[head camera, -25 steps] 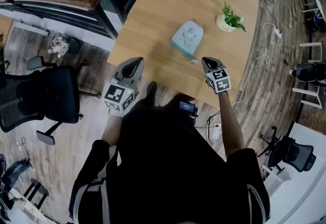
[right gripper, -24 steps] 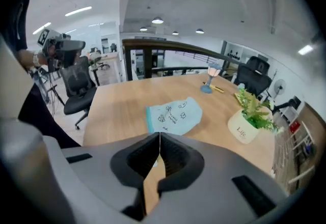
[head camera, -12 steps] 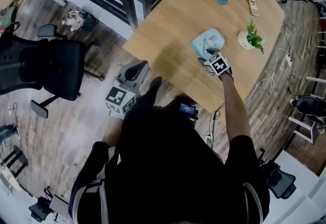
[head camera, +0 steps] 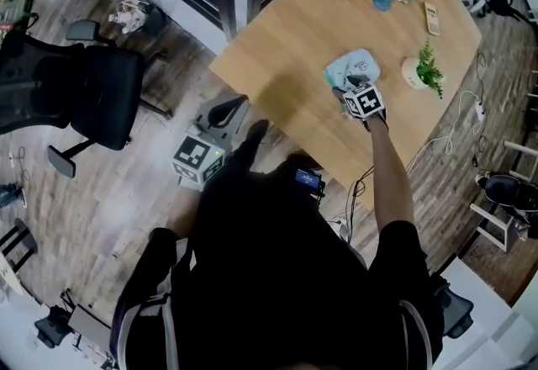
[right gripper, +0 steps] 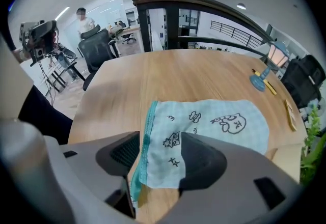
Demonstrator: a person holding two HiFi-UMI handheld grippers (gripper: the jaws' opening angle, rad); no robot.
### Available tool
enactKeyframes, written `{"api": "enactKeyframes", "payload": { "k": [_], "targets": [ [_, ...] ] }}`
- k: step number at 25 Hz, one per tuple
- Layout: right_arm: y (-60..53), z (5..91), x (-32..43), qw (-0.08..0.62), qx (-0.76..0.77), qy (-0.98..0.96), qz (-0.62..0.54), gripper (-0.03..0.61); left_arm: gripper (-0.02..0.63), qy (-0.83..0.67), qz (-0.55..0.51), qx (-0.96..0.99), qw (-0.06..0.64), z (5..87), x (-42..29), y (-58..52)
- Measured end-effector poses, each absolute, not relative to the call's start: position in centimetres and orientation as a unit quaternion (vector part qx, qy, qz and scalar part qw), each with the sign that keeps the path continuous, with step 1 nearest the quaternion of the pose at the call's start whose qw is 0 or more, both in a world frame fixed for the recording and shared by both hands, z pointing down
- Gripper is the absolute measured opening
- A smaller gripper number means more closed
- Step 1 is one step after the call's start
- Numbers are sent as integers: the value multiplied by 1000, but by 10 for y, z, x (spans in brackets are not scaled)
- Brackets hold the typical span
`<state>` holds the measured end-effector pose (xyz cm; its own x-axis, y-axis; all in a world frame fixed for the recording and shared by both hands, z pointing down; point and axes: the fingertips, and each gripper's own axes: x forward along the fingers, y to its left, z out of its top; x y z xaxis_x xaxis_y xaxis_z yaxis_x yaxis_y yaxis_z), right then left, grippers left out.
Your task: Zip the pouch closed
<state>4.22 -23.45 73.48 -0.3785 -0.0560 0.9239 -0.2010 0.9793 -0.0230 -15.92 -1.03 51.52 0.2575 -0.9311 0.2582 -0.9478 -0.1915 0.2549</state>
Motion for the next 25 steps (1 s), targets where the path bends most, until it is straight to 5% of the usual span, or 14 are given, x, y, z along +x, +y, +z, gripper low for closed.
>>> {"api": "enactKeyframes", "payload": {
  "k": [5, 13, 17, 25],
  "targets": [
    [-233, 741, 42, 559, 76, -823, 63, 45, 0, -605, 27, 774, 187, 518, -159, -9],
    [-237, 703, 35, 479, 121, -859, 134, 21, 0, -589, 31, 787, 182, 515, -156, -21],
    [-241, 643, 30, 329, 187, -892, 245, 21, 0, -568, 33, 802, 181, 511, -145, -32],
    [-231, 437, 68, -153, 277, -849, 422, 21, 0, -464, 3, 864, 193, 502, -71, -63]
  ]
}}
